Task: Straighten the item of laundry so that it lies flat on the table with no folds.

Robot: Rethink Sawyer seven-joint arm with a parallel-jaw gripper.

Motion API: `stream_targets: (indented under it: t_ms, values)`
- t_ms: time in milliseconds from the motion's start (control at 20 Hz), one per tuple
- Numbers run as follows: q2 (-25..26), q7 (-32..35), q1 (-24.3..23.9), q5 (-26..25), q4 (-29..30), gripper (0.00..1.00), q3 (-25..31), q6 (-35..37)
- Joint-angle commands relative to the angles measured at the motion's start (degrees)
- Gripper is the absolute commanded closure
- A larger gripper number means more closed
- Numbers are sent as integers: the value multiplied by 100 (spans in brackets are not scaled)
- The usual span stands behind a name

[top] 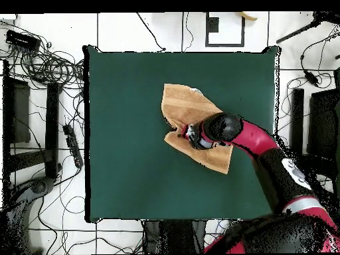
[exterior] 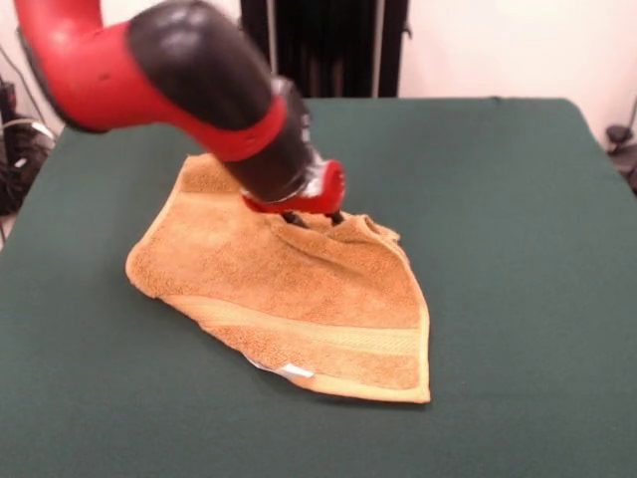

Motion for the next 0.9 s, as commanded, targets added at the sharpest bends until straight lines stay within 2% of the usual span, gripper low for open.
stream_targets:
  t_ms: [50, 300, 500, 700, 900]
  values:
    - [-334, 756, 880, -1140, 821, 0, -861, -1319]
    - [-1784, 530, 762, -788, 1410, 0, -808, -566]
    - [-2310, 486, 845, -616, 1429, 0, -836, -177]
    - [-2763, 443, 866, -496, 1652, 0, -823, -183]
    - [-3136, 186, 880, -381, 1583, 0, -804, 282]
